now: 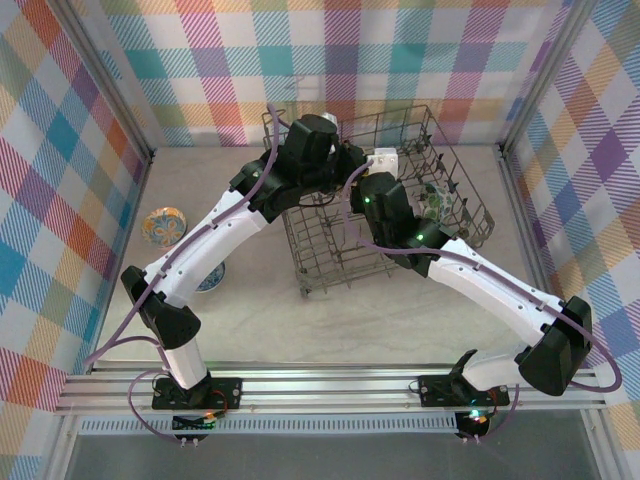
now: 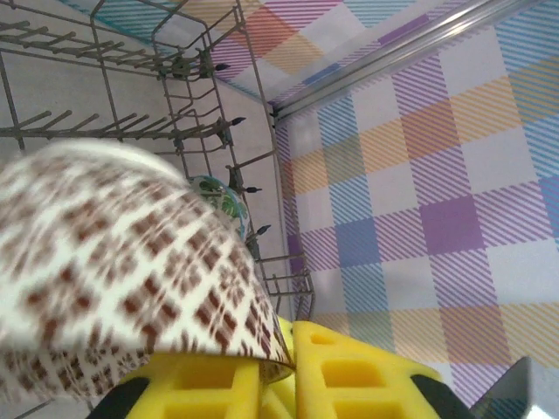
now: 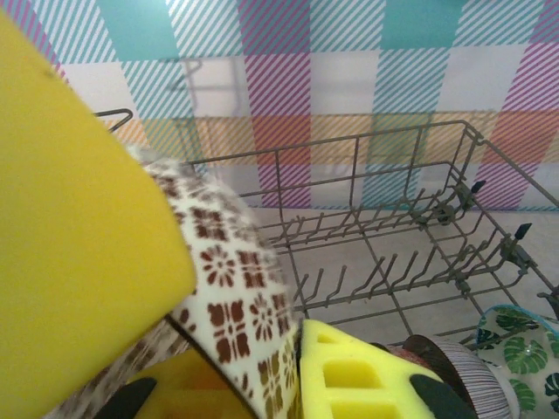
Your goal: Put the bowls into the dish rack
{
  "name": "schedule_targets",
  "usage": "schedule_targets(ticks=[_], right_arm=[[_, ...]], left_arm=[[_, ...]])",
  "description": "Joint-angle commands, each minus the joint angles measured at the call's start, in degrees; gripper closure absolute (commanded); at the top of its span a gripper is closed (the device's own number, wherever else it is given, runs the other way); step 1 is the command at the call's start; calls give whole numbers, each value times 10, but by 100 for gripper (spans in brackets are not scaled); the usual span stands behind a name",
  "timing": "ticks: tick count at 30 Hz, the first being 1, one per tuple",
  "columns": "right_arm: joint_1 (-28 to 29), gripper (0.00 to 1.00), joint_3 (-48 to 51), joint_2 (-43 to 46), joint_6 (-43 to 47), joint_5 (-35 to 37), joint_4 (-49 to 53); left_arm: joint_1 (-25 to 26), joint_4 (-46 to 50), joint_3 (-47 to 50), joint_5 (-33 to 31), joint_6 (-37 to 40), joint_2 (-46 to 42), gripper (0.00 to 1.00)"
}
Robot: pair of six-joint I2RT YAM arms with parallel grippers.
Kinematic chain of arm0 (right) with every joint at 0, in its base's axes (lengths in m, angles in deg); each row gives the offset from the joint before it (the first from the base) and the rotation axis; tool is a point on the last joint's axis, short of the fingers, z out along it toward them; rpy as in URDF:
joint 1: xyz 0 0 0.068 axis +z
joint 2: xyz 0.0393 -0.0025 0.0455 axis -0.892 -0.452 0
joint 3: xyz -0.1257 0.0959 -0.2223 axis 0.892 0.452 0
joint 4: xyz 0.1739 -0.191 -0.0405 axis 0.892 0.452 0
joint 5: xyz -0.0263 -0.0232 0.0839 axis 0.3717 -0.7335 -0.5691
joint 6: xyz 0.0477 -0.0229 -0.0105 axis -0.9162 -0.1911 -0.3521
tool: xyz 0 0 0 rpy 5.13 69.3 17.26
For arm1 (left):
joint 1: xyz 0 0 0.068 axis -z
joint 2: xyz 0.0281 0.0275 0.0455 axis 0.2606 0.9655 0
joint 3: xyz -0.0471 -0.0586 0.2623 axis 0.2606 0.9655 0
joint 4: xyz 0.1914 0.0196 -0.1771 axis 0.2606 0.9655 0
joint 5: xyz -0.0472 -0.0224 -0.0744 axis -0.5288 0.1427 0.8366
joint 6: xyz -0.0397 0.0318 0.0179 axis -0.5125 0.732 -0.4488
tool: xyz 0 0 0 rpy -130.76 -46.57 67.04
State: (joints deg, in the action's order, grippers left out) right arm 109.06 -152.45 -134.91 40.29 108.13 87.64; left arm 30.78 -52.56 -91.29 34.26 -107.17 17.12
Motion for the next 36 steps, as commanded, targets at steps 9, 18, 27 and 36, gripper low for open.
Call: schedule_targets(ticks=[9,18,27,36], right_arm=[[0,100,-1,24,-38,16,64],[-1,100,-29,11,-60,17,146],[6,100,-44,-3,-86,18,217],[26,100,-66,-24,-90,29,277]], left_arm=[[4,-36,21,2,23,-15,67],[0,-12,-12,-40,75,-15,43],[-29,3,-33,-33,115,-4,34],[-63,6,-53,15,133,14,30]])
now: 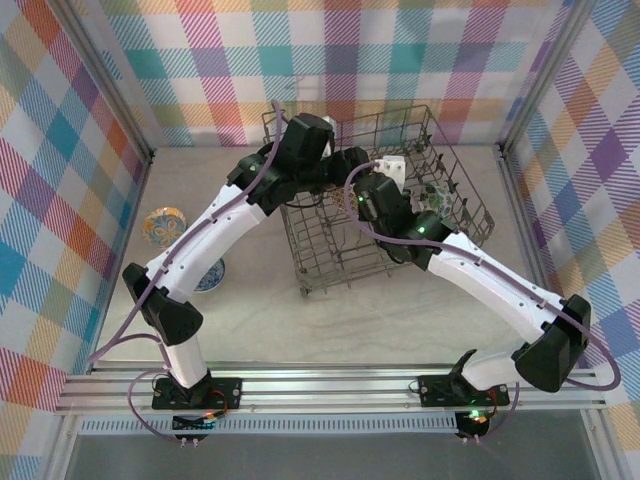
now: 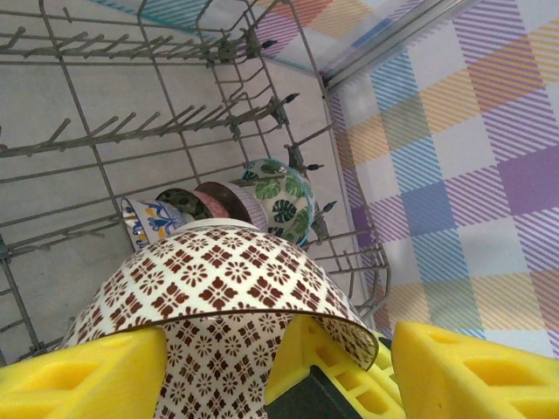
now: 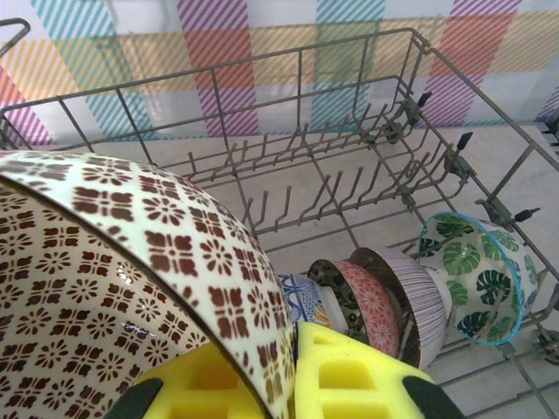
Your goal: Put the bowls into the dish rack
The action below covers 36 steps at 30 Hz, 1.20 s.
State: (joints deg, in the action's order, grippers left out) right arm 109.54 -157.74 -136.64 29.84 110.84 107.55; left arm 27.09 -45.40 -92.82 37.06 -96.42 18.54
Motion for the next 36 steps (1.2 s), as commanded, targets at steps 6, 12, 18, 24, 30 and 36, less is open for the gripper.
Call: schedule_targets(ticks=[6,12,18,24,30,36], right_arm=[[39,100,-29,-20,21,19,93],[53,100,-40,-26,21,29,100],[54,100,-54,-21,-6,43,126],[53,100,-117,-66,-44,124,218],[51,100,-209,-154,-101,186,340],[51,100,-308,-249,-192,228,465]], left_arm=[[-33,-61,-37,28,32,9,28],[-39,-51,-32,46,42,6,22],[-58,-52,-1,25,56,-20,16],[-79,-36,4,-13,93,-42,14],[-115,-34,71,-72,135,-118,12],[-177,-45,204,-72,143,-214,10]])
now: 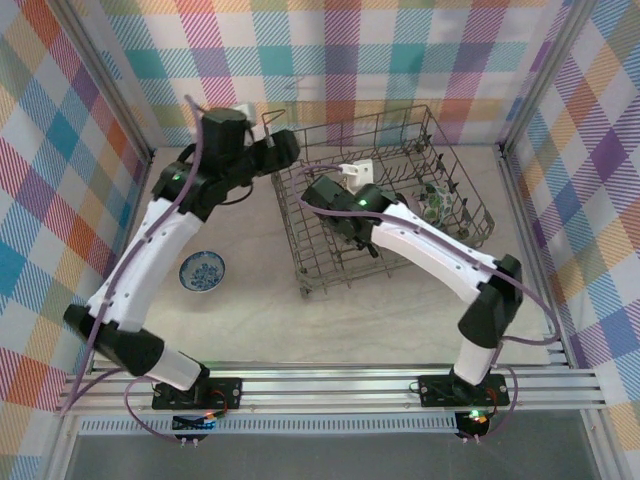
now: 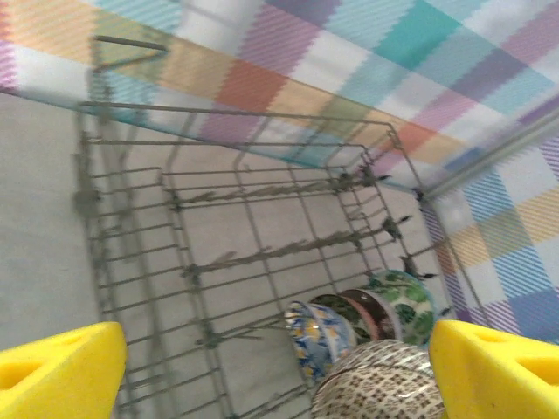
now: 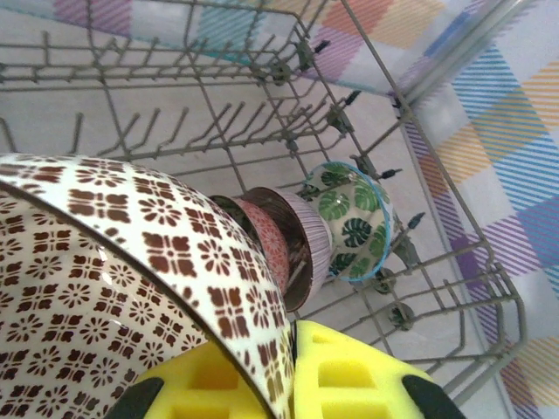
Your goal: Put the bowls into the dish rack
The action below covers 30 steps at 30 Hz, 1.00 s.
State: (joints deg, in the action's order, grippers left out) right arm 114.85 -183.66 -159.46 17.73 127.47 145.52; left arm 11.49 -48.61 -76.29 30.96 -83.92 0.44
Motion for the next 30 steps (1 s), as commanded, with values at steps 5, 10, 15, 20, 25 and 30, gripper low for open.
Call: schedule_targets(ticks=[5,10,15,20,25,30], right_arm=[[-14,100,-142,-104,-143,74,201],[-25,100,-230,-182,-247,87,349],[-26,100,-240,-210,-244,90,349],[-28,100,-239,-228,-240,97,350],[-28,100,-247,-250,-230,97,350],[-30,100,-250,-265,-219,96,350]], left_arm=[[-71,-19,147,12,11,-100,11],[-92,-16,211,29,17,-134,10],[-97,-23,257,52,17,-149,10],[-99,-24,284,57,18,-163,10],[-105,-18,306,60,23,-180,10],[-113,-15,324,61,23,-197,10]])
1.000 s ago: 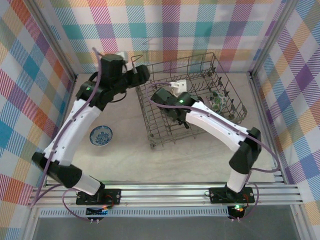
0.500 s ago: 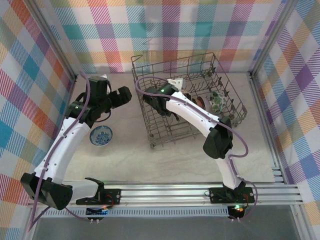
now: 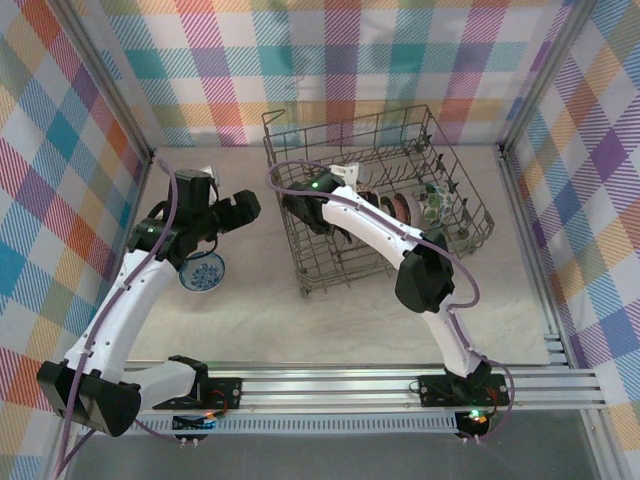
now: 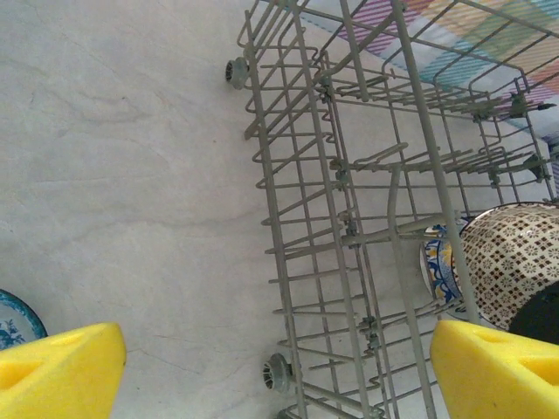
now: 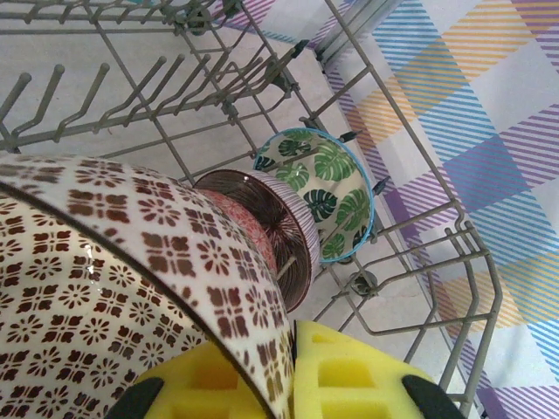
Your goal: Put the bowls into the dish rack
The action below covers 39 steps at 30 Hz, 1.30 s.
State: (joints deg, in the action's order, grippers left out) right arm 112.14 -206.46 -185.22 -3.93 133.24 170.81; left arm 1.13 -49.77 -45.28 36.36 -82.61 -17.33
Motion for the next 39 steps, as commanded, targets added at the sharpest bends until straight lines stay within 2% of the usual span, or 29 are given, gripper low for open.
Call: schedule_targets(ticks=[1,13,21,28,34,39], right_arm=[[-3,100,-24,-10,2,38,97],[-7,100,-28,-30,25,29,97],[-7,100,-28,-24,43,28,97],[-5,100,-28,-9,47,21,98],[2,100,-42,1,60,19,98],[3,100,-41,11,70,21,96]], left_arm=[[-10,-3,16,8,9,-22,10],[-13,4,34,35,16,-31,10],[-13,-4,106,76,12,-40,10],[-7,-45,145,125,1,-6,10],[14,-63,144,135,7,55,11],[60,-66,139,133,15,88,12]])
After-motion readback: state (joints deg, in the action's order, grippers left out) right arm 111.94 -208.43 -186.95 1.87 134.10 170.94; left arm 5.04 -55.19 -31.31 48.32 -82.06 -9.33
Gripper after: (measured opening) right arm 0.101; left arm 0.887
